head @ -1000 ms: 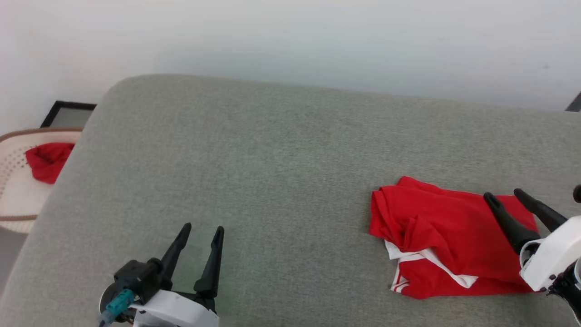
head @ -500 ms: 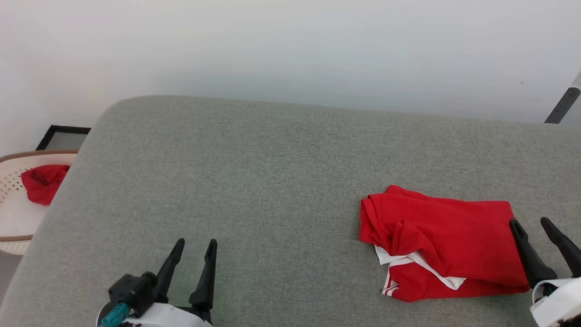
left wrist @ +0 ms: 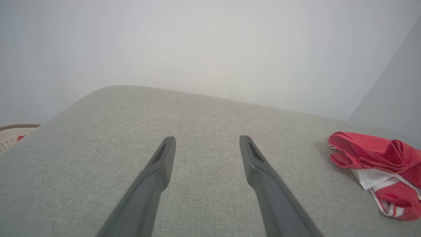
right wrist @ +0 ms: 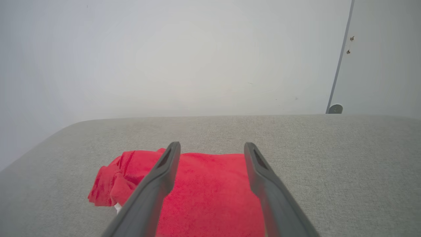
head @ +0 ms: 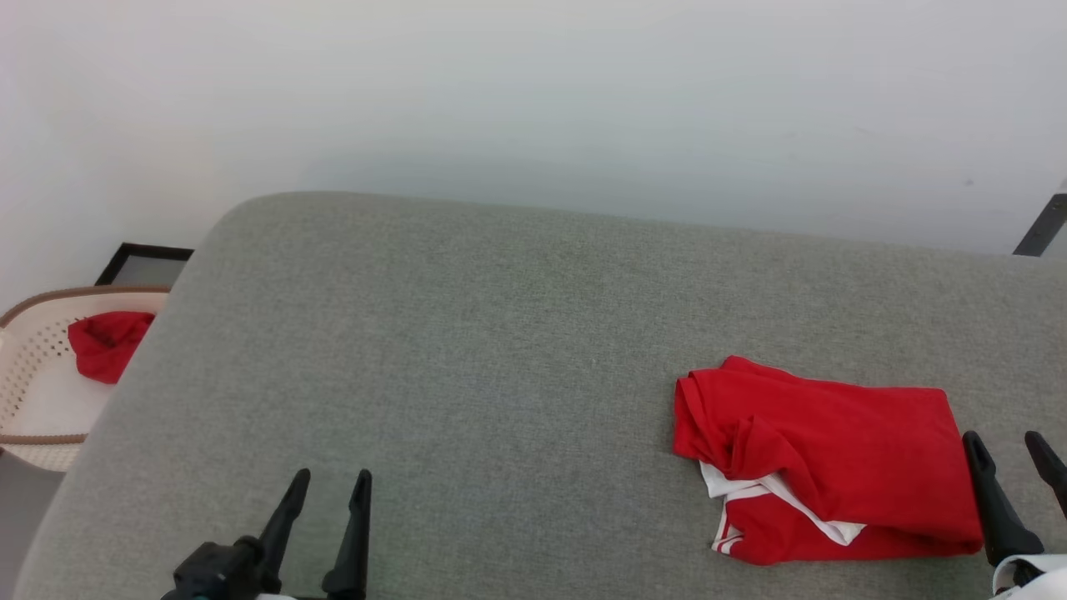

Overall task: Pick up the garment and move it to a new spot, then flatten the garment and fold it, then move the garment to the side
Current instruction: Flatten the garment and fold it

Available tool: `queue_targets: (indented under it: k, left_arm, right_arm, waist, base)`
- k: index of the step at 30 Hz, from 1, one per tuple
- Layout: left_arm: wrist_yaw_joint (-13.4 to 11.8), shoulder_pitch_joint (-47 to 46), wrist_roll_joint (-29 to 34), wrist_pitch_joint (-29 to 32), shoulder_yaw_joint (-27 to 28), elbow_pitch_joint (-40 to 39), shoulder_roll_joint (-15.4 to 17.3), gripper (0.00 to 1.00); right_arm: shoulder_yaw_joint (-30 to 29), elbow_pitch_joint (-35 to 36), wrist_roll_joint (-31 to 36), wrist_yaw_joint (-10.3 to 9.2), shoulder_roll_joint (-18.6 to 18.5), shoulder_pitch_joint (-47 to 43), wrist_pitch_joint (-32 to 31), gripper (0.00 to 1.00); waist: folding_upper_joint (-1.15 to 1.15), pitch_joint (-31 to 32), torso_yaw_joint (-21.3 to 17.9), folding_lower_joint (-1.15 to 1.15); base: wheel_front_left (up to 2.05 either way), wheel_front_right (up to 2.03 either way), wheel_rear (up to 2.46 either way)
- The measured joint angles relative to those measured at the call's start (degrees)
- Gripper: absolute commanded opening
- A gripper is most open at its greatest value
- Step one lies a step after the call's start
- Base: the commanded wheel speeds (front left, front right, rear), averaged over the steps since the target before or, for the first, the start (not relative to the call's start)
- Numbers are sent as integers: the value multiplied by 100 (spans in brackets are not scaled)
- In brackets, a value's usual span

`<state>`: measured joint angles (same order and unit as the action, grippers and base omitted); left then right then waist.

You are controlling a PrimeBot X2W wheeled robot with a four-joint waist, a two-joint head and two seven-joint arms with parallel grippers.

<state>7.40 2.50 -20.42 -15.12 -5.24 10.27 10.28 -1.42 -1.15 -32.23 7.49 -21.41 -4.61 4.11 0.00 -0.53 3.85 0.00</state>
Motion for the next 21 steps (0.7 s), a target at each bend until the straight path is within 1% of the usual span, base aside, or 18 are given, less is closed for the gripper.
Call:
queue_targets:
  k: [11, 16, 21]
  left_arm:
    - [0, 283, 88, 0, 52, -348, 45, 100]
    - [0, 352, 133, 0, -12, -389, 40, 100]
    - [0, 356, 123, 0, -44, -402, 25, 100]
  right_arm:
    - [-423, 546, 383, 0, 403, -367, -12, 100]
    - [-615, 642, 411, 0, 576, -547, -60, 100]
    - [-734, 711, 411, 0, 661, -571, -78, 100]
  waist:
    - [0, 104, 70, 0]
    - [0, 102, 75, 0]
    - [0, 97, 62, 0]
  base:
    - [0, 0, 0]
    - [0, 0, 0]
    - [0, 0, 0]
